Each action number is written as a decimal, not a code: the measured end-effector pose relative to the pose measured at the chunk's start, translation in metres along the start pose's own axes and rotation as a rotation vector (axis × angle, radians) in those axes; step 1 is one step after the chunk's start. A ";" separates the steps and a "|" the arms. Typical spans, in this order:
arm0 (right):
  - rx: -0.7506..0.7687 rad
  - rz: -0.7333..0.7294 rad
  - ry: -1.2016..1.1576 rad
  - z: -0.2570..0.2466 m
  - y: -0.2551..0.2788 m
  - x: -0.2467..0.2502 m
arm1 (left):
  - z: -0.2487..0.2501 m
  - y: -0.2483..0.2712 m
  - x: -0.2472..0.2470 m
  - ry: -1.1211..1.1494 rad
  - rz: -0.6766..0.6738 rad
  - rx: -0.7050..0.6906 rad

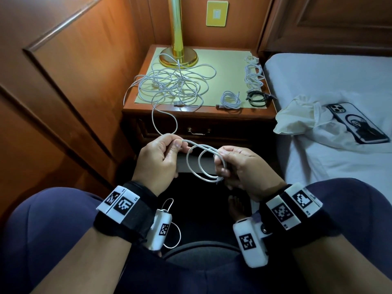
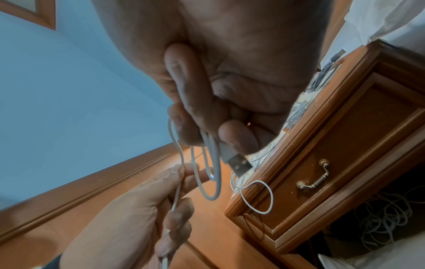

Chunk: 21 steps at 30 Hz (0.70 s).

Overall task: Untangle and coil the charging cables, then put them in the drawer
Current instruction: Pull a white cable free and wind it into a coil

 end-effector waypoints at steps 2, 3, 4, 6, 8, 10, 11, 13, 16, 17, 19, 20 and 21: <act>0.009 0.003 -0.011 0.001 0.000 0.001 | 0.005 0.004 -0.004 -0.005 -0.035 -0.043; 0.011 0.008 -0.007 0.001 -0.001 0.001 | 0.008 0.005 -0.006 -0.032 -0.037 -0.082; 0.007 0.014 0.004 0.001 0.000 0.001 | 0.012 0.007 -0.006 -0.072 -0.034 -0.131; -0.011 0.027 0.037 0.002 -0.001 0.000 | 0.017 0.008 -0.008 -0.153 -0.026 -0.241; -0.025 0.021 0.081 0.003 -0.001 -0.002 | 0.019 0.008 -0.010 -0.241 -0.017 -0.359; -0.036 0.005 0.106 0.004 -0.002 -0.004 | 0.020 0.007 -0.013 -0.318 -0.020 -0.452; -0.039 0.000 0.113 0.005 -0.002 -0.004 | 0.020 0.006 -0.014 -0.342 -0.023 -0.488; -0.040 0.001 0.120 0.004 -0.001 -0.004 | 0.020 0.007 -0.014 -0.373 -0.030 -0.529; -0.024 0.015 0.102 0.000 0.001 -0.004 | 0.019 0.008 -0.012 -0.442 -0.018 -0.515; -0.020 0.014 0.104 0.000 0.000 -0.004 | 0.019 0.008 -0.011 -0.471 -0.010 -0.502; -0.007 0.000 0.121 0.001 0.000 -0.005 | 0.020 0.007 -0.008 -0.530 0.012 -0.495; 0.012 -0.012 0.137 0.001 -0.001 -0.006 | 0.021 0.007 -0.007 -0.548 0.029 -0.502; 0.036 -0.025 0.150 0.002 -0.002 -0.006 | 0.022 0.006 -0.006 -0.545 0.049 -0.513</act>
Point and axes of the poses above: each hand's wrist, its own y-axis away from the middle knuckle, its own x-axis out of the back of the hand, z = x × y, the point moved 4 cm from there along -y, towards the middle knuckle, and after that the axes turned 7 degrees about -z, right-handed, at the moved point
